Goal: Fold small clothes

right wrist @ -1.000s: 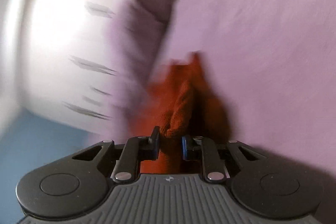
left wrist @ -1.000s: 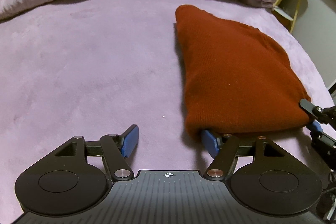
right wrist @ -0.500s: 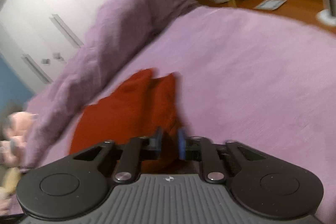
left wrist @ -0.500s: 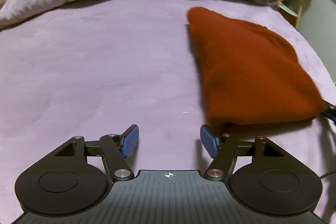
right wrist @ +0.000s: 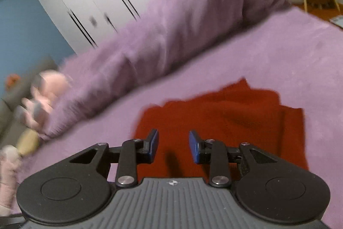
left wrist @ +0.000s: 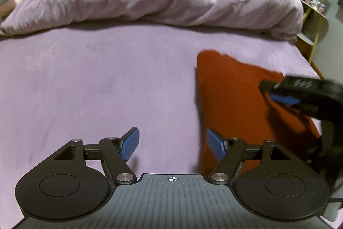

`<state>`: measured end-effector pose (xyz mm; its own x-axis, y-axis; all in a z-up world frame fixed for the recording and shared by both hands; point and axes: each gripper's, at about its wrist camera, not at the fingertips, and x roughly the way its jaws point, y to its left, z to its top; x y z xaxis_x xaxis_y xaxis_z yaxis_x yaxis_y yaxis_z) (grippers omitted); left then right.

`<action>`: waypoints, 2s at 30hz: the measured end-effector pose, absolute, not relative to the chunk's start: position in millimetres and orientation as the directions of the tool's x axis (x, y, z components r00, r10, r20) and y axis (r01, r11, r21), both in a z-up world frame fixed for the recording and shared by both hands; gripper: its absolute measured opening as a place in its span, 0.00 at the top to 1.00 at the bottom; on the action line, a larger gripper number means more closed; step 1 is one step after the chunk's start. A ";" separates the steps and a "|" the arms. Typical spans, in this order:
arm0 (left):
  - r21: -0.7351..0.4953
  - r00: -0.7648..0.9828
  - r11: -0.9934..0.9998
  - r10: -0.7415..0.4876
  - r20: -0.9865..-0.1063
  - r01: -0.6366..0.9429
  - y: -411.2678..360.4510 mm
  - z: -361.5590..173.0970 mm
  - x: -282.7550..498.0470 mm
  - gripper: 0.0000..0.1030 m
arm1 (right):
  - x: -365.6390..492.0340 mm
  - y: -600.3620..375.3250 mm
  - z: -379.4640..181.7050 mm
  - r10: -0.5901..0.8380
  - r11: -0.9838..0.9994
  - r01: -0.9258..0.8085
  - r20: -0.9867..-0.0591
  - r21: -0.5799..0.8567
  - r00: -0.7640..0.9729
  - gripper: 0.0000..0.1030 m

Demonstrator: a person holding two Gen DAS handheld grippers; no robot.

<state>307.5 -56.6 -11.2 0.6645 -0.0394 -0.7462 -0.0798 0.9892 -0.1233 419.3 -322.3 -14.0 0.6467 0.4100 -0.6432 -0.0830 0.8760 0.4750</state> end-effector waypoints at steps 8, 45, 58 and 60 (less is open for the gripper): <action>-0.229 0.712 0.969 -0.099 -0.695 -0.089 -78.2 -15.1 370.4 0.25 | 437.3 -345.2 -41.8 0.189 0.944 0.037 -0.630 0.327 0.753 0.73; -0.676 0.446 0.737 -0.604 -0.660 -0.001 -13.1 -70.3 373.4 0.23 | 366.5 -473.2 -46.0 0.558 0.685 0.093 -0.602 0.723 0.571 0.19; -0.743 0.423 0.669 -0.666 -0.615 -0.027 -32.4 -92.4 405.0 0.45 | 425.0 -447.4 -75.9 0.651 0.608 0.119 -0.579 0.785 0.490 0.45; -0.729 0.434 0.684 -0.656 -0.617 -0.002 -33.3 -87.7 403.1 0.49 | 424.5 -441.0 -78.0 0.655 0.597 0.122 -0.570 0.793 0.497 0.61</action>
